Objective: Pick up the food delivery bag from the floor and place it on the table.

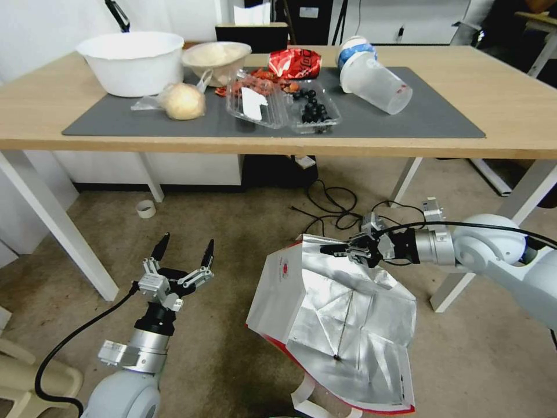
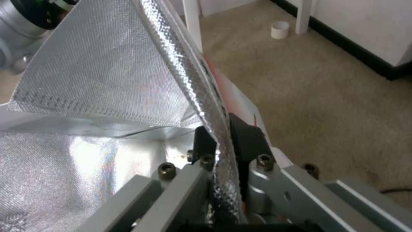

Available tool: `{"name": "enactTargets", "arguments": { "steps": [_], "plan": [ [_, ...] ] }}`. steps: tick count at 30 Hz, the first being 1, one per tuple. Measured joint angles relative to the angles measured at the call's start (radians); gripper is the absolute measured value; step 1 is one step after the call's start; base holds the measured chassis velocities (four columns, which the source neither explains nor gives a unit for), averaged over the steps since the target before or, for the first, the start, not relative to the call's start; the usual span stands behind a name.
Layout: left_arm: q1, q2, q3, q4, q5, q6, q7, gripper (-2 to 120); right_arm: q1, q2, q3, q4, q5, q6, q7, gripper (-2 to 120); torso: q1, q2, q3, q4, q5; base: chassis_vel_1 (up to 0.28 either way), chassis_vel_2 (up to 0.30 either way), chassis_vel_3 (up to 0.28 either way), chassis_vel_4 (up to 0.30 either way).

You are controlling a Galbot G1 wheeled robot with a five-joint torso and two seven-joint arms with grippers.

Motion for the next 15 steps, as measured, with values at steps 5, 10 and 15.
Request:
{"name": "enactTargets", "arguments": {
  "steps": [5, 10, 15],
  "plan": [
    [0.000, 0.000, -0.001, -0.002, 0.000, 0.000, 0.000, 100, 0.003, 0.000, 0.000, 0.000, 0.002, 0.000, -0.005, 0, 0.004, 0.023, 0.019, 0.0000, 0.0000, 0.000, 0.000, 0.000, 0.000],
    [0.000, 0.001, -0.001, -0.002, -0.001, 0.001, -0.002, 100, 0.006, -0.002, 0.000, 0.000, 0.002, -0.001, -0.008, 0, 0.009, 0.042, 0.033, 0.0000, 0.0000, 0.000, 0.000, 0.000, 0.000],
    [-0.001, 0.003, -0.002, -0.002, -0.001, 0.002, -0.003, 100, 0.010, -0.003, 0.000, 0.000, 0.002, -0.001, -0.014, 0, 0.015, 0.064, 0.049, 0.0000, 0.0000, 0.000, 0.000, 0.000, 0.000]
  ]
}}
